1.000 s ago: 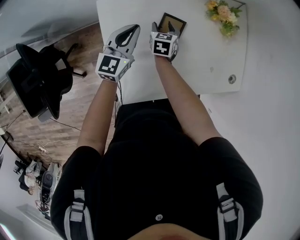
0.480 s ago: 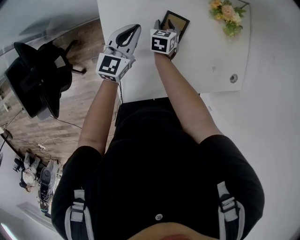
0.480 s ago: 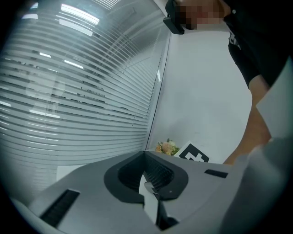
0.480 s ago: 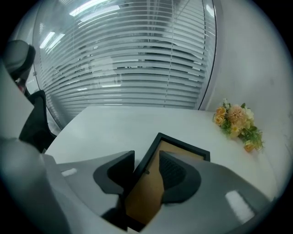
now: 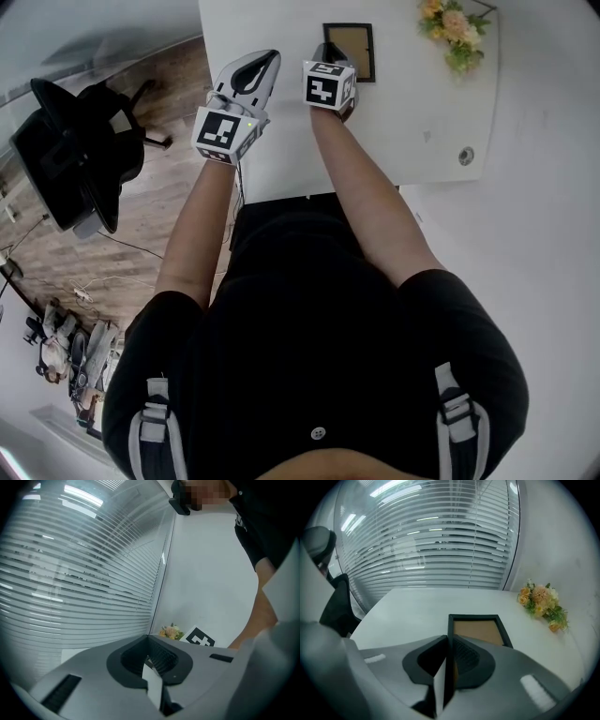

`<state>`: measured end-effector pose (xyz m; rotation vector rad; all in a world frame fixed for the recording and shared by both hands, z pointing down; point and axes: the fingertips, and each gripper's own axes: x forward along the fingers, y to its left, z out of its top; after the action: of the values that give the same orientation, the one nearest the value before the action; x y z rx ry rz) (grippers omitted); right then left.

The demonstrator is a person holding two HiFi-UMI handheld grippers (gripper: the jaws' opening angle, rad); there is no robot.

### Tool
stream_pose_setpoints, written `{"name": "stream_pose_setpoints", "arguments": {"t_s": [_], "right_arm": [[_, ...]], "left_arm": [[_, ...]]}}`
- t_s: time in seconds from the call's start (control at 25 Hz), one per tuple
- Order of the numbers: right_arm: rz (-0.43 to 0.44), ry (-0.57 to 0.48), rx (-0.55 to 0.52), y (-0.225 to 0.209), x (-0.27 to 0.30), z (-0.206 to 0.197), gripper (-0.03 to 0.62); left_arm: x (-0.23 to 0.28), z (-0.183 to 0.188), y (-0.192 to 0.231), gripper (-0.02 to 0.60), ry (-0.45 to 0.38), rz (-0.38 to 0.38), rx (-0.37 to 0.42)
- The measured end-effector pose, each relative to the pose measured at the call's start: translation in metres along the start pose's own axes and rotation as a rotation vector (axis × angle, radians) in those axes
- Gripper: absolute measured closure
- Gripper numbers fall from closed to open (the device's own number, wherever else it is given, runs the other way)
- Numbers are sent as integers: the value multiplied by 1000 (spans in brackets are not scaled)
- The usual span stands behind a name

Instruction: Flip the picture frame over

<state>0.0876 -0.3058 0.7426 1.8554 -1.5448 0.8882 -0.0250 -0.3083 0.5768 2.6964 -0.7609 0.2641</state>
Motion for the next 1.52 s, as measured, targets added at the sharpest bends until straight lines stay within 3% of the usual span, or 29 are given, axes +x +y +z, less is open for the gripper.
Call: {"name": "stream_pose_setpoints", "arguments": {"t_s": [0.52,1.0,1.52], "right_arm": [[55,-57,59,-17,-43,15,545],[207,-96,120,-31,-98,19,543],[428,-62,273,-42,-140,13,543]], "left_arm": [[-19,20,-34,577,-36,11,35],[-34,52,-84,577,-90,86,104],[-26,63,-135,577,-116,116,131]]}}
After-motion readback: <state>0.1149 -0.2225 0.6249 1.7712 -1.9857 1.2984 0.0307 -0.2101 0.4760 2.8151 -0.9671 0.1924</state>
